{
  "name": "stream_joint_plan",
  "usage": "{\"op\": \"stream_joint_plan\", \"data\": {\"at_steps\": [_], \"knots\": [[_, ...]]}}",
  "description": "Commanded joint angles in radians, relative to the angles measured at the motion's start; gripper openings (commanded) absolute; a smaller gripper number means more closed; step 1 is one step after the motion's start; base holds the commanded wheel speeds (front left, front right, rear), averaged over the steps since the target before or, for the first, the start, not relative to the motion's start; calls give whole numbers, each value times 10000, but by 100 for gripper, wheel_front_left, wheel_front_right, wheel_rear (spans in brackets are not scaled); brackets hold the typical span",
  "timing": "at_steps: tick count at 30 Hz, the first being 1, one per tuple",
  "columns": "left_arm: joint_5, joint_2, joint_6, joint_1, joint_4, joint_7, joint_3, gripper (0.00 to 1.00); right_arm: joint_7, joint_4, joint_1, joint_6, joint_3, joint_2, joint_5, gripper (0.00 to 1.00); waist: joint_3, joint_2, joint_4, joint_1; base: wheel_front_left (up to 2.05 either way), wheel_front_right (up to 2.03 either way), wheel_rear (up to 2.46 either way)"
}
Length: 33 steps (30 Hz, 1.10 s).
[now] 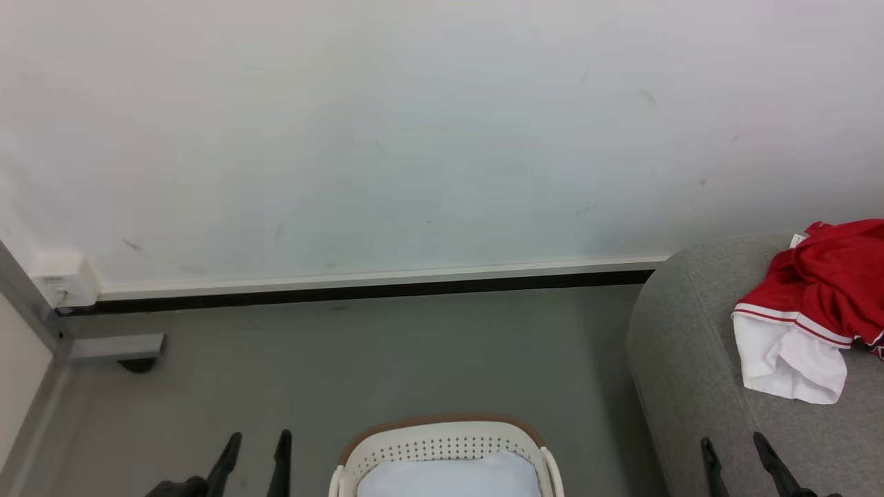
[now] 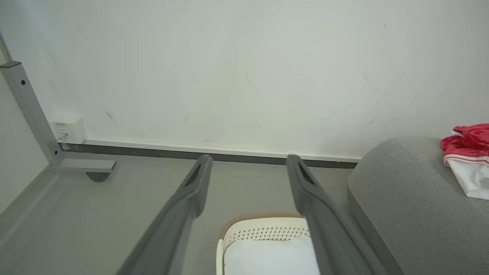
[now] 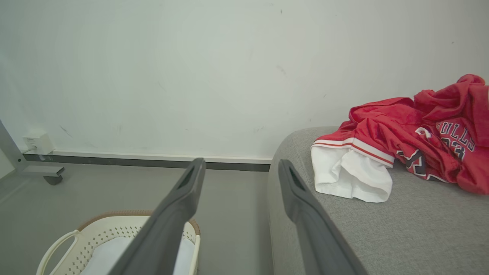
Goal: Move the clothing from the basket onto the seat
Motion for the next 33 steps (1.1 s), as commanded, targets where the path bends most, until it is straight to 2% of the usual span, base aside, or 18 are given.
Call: {"op": "stream_joint_plan", "data": {"at_steps": [1, 11, 32, 33], "knots": [[184, -35, -84, 144, 58, -22, 112, 100, -27, -32, 42, -27, -22, -5, 51, 100, 2, -1, -8, 0, 0, 0, 0], [692, -482, -611, 173, 344, -23, 625, 100, -28, 63, -126, -27, -124, -3, 84, 100, 25, -1, -15, 0, 0, 0, 0], [965, -786, -813, 91, 534, -22, 1016, 100, -28, 236, -210, -27, -49, -2, 207, 100, 29, -1, 209, 0, 0, 0, 0], [975, -759, -786, 73, 533, 0, 977, 0, 2, 200, -177, 0, -46, 0, 109, 0, 30, -1, 211, 0, 0, 0, 0]]}}
